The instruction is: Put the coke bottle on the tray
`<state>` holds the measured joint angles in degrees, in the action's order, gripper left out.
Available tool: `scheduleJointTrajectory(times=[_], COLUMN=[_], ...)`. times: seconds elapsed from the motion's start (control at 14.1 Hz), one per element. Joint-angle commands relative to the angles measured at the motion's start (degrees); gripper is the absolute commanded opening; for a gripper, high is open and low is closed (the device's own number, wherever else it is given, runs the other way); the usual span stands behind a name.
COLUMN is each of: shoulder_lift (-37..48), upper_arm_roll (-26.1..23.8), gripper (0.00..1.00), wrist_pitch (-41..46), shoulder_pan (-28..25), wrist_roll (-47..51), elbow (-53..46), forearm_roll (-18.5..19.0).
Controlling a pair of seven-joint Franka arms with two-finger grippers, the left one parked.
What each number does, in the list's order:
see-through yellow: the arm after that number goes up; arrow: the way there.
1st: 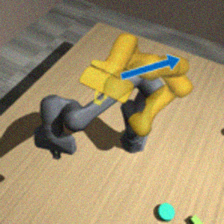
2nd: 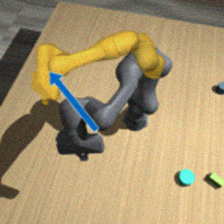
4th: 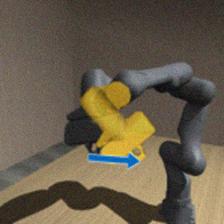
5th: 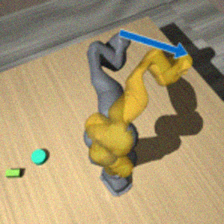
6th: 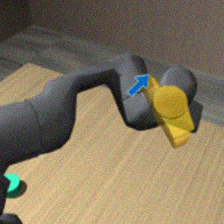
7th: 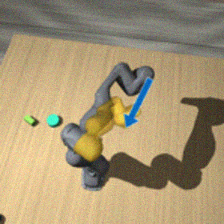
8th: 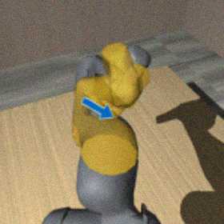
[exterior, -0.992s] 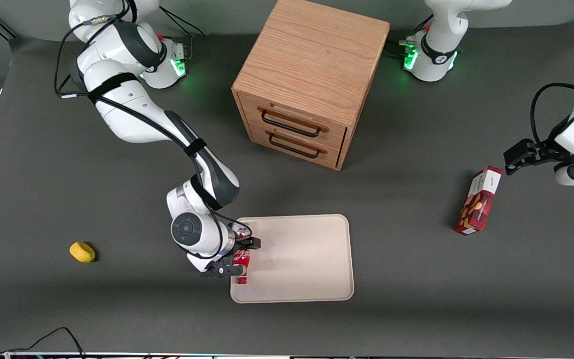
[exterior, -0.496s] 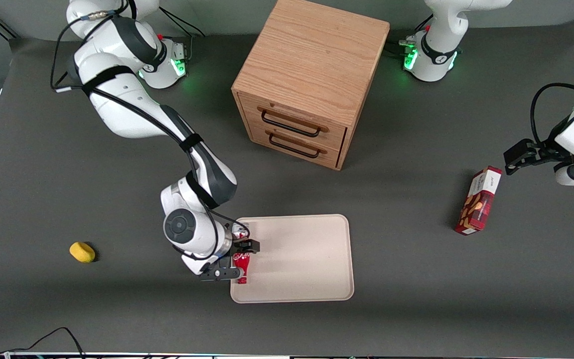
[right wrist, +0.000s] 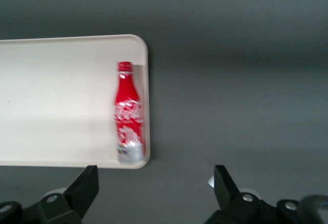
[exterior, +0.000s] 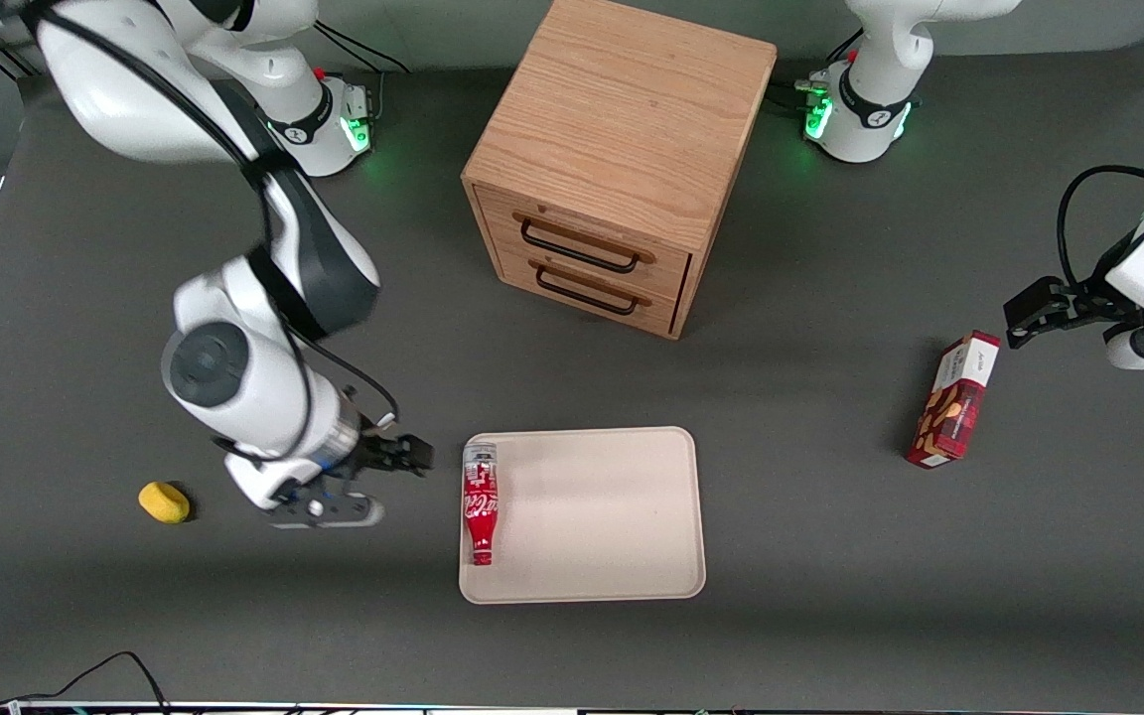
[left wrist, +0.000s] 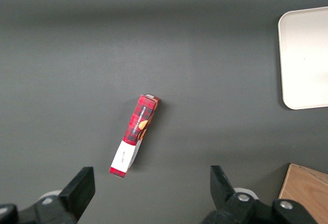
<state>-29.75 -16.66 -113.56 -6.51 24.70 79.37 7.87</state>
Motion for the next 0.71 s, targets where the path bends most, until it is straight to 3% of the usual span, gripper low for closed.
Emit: scheduleJointTrajectory(times=[0.0,0.21,0.35,0.43,0.64], shoulder_lift=[16.87,28.58,33.07,34.66,36.08], upper_arm_roll=[-0.04,-0.83,-0.83,-0.83,0.13], gripper=[1.00,1.00,1.00,1.00,1.00], wrist_pitch=[-0.97,0.26,5.07,6.58,10.62], shoulder_pan=[4.21,8.60,11.15,12.47,14.06], wrist_roll=[-1.66,-9.64,-13.16,-17.71,-21.27], elbow=[17.80,25.99,26.19,26.19,25.05], forearm_roll=[-1.18,-2.58,-9.85,-11.11,-11.47])
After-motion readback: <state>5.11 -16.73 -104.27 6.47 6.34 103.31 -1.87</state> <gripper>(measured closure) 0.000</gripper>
